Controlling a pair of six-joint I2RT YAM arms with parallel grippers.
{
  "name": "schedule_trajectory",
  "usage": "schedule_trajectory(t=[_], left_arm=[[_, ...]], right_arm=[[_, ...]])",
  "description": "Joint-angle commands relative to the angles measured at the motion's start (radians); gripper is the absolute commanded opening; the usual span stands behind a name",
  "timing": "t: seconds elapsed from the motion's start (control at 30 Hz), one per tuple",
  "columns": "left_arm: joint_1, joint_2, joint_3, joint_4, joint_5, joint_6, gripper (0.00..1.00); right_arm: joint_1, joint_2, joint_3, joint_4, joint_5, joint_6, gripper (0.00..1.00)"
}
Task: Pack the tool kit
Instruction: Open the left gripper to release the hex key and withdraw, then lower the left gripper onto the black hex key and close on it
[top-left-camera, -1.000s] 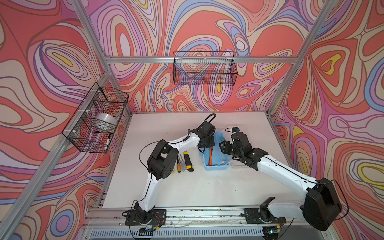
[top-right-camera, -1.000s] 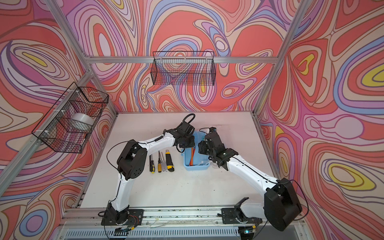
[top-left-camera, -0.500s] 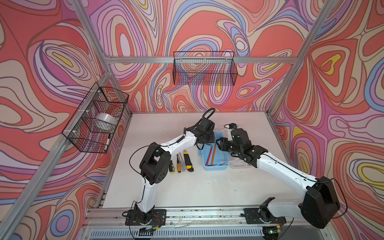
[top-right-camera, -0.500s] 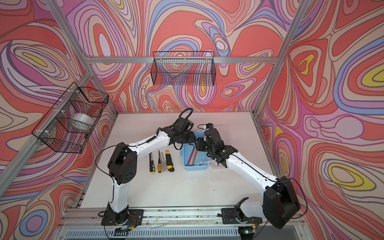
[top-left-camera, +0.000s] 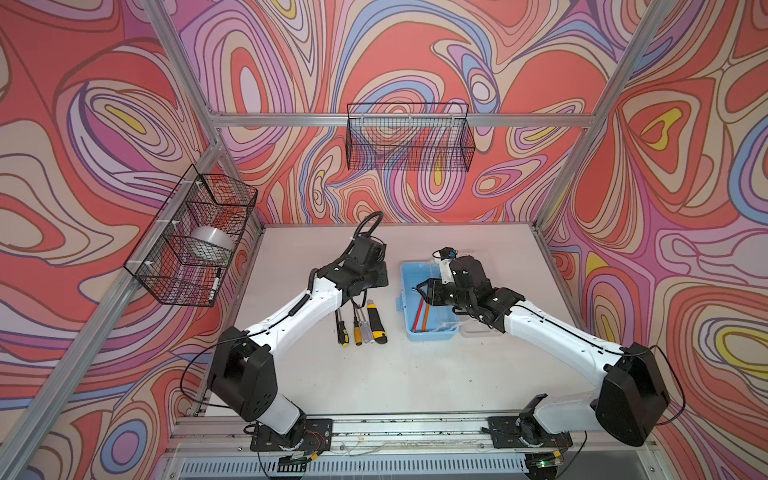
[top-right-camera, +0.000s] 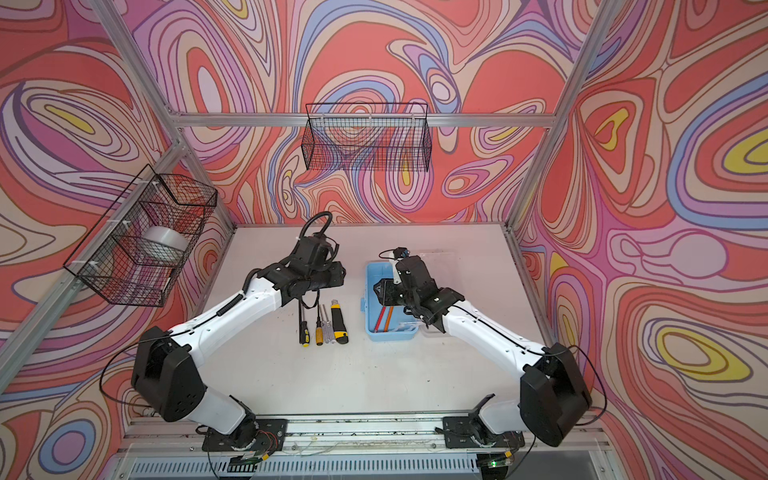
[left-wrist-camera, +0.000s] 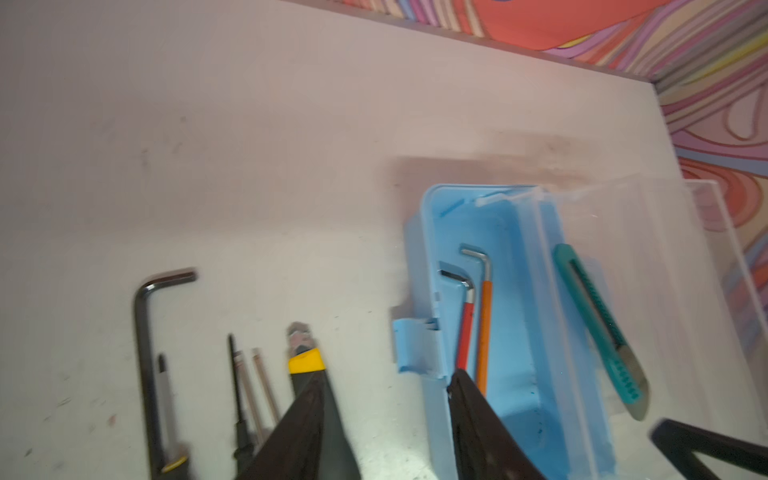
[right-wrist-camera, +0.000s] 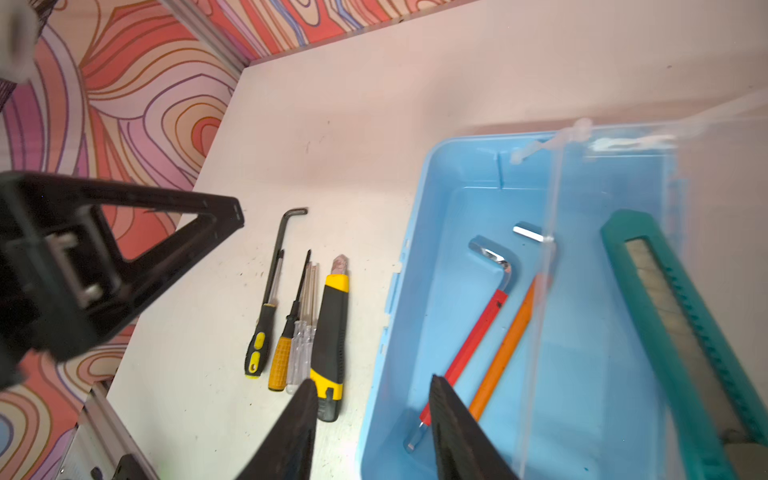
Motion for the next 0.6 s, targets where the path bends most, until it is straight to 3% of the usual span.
schedule_trajectory(t=[0.0,0.27,0.47,0.57], left_arm=[[0.08,-0.063,-0.109,-0.061,-0.041,0.0,0.47],[0.216,-0.047,-0.246,0.008,-0.074,-0.002,0.37],[0.272,0.086,-0.206,0.073,-0.069,-0.003,0.24],[0.275,0.164,-0.162,0.083,-0.08,0.0,0.21]], right_arm=[[0.01,0.038,0.0,0.02,0.007,-0.004,0.44],[0.01,0.144,0.042,0.051,-0.017,0.015,0.42],[0.01,0.178,0.06,0.056,-0.022,0.027,0.41],[0.01,0.177,0.061,0.055,-0.018,0.029,0.41]])
